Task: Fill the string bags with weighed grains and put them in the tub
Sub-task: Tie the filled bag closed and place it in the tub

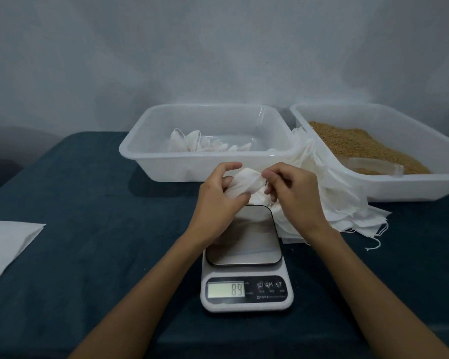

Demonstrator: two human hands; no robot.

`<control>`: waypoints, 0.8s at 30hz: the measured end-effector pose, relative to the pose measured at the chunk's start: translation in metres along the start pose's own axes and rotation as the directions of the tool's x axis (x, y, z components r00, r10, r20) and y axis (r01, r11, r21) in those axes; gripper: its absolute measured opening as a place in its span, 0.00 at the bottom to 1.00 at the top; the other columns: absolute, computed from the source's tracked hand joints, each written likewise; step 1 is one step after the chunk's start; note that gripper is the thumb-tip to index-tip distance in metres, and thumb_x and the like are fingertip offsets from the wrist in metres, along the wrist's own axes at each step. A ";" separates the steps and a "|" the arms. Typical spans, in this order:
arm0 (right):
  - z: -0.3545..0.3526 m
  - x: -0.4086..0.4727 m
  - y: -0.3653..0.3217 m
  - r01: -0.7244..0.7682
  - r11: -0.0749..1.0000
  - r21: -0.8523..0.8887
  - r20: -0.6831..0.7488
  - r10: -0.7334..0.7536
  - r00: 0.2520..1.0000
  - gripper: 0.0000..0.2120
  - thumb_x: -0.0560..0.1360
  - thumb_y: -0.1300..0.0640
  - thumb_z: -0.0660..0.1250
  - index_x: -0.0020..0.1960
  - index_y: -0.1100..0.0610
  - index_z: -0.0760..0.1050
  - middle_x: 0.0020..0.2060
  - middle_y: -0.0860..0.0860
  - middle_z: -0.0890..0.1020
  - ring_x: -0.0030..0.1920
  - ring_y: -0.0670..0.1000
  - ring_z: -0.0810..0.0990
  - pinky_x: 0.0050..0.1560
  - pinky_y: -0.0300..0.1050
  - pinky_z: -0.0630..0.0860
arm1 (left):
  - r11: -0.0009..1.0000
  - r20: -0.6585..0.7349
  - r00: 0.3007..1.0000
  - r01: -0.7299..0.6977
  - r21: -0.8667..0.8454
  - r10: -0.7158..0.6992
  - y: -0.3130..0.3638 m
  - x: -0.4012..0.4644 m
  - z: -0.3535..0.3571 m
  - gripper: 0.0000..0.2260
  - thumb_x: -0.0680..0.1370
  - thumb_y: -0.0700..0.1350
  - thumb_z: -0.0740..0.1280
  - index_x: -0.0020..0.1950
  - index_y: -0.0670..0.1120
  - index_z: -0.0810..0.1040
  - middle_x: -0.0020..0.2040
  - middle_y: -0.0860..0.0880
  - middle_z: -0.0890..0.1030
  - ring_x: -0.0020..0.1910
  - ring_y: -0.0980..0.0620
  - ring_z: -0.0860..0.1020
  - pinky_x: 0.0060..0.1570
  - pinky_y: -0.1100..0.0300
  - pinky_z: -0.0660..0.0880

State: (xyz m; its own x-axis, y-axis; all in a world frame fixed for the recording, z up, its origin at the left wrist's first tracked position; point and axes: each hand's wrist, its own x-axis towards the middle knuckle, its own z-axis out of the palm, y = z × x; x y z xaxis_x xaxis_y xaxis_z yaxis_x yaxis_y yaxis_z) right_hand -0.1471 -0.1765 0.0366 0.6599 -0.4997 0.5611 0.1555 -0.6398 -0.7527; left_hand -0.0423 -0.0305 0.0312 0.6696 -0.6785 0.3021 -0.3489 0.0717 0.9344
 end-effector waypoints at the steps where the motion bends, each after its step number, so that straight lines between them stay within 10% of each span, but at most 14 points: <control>1: -0.002 0.001 0.001 -0.044 0.996 0.074 -0.007 0.045 0.999 0.08 0.81 0.62 0.67 0.44 0.59 0.81 0.29 0.49 0.80 0.27 0.49 0.76 0.34 0.41 0.74 | 1.000 -0.001 1.000 -0.005 0.010 0.005 0.000 0.001 -0.001 0.24 0.75 0.36 0.73 0.66 0.54 0.75 0.44 0.45 0.84 0.39 0.50 0.78 0.42 0.62 0.75; 11: -0.008 0.004 -0.006 -0.313 0.698 0.643 0.181 0.259 0.949 0.14 0.86 0.55 0.56 0.45 0.60 0.74 0.54 0.57 0.85 0.32 0.49 0.77 0.36 0.43 0.79 | 0.984 0.109 0.990 -0.103 0.142 0.088 0.002 0.004 -0.007 0.04 0.79 0.40 0.73 0.54 0.46 0.84 0.44 0.55 0.84 0.45 0.57 0.82 0.47 0.59 0.78; 17: -0.017 0.008 -0.008 -0.431 0.352 0.831 0.303 0.363 0.881 0.17 0.83 0.68 0.53 0.40 0.56 0.71 0.29 0.47 0.68 0.24 0.43 0.63 0.29 0.36 0.71 | 0.991 0.198 0.975 -0.118 0.070 0.102 0.006 0.004 -0.007 0.04 0.81 0.44 0.70 0.48 0.49 0.83 0.39 0.56 0.80 0.39 0.57 0.76 0.43 0.59 0.73; 24: -0.011 0.007 -0.007 -0.300 0.727 0.617 0.068 0.331 0.941 0.16 0.86 0.56 0.57 0.40 0.59 0.69 0.27 0.49 0.64 0.24 0.45 0.62 0.29 0.42 0.74 | 0.981 0.211 0.969 -0.154 0.121 0.126 0.011 0.004 -0.014 0.12 0.85 0.45 0.66 0.43 0.43 0.79 0.36 0.51 0.75 0.37 0.55 0.72 0.40 0.58 0.68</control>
State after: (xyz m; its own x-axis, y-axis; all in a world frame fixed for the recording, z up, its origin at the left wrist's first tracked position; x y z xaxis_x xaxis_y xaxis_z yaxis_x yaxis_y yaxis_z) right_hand -0.1516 -0.1820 0.0500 0.7227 -0.6421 0.2557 0.3685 0.0451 -0.9285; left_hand -0.0346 -0.0219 0.0455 0.4667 -0.8031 0.3706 -0.5247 0.0859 0.8469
